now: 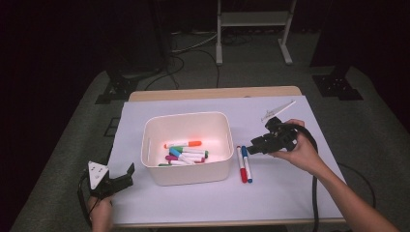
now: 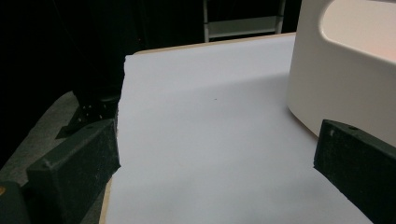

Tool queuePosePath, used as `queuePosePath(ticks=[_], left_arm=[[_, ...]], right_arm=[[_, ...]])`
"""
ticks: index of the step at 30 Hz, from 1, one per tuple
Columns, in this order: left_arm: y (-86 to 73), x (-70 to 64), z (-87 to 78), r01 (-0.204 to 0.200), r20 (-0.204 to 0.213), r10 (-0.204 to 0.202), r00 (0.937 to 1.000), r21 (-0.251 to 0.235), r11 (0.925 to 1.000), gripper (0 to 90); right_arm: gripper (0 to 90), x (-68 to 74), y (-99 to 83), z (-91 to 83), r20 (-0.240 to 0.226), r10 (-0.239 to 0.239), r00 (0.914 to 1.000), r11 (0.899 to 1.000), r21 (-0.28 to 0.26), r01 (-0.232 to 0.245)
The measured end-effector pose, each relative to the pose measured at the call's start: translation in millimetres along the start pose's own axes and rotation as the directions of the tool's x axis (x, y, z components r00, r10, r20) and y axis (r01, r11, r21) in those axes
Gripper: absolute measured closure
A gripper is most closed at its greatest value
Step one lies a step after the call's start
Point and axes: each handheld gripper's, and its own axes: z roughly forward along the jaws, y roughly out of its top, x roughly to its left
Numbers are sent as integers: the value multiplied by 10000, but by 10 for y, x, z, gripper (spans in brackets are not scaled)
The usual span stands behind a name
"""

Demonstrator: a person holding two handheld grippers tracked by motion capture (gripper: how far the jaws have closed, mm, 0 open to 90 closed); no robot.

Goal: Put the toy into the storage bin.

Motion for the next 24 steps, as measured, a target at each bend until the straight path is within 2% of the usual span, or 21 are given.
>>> queuePosePath(ticks=[7,12,17,19,20,24], left_arm=[[-1,1,-1,0,15,0,10000,-16,10000,0],[-1,2,-2,-5,14,5,10000,-15,10000,0],[-1,3,-2,-4,15,4,10000,-19,10000,0],[-1,3,-3,-6,19,6,10000,-18,10000,0],[-1,3,-2,-6,18,6,10000,-21,10000,0],[-1,1,-1,-2,24,2,10000,-17,10000,0]], right_arm=[[533,-92,-180,252,230,249,9994,9990,375,-257],[534,-135,-285,424,581,437,9974,9971,594,-472],[530,-167,-332,554,530,643,9965,9951,723,-680],[532,-169,-336,592,772,561,9954,9952,753,-619],[532,-177,-338,609,729,585,9956,9950,763,-640],[543,-192,-354,659,1040,638,9925,9947,732,-716]])
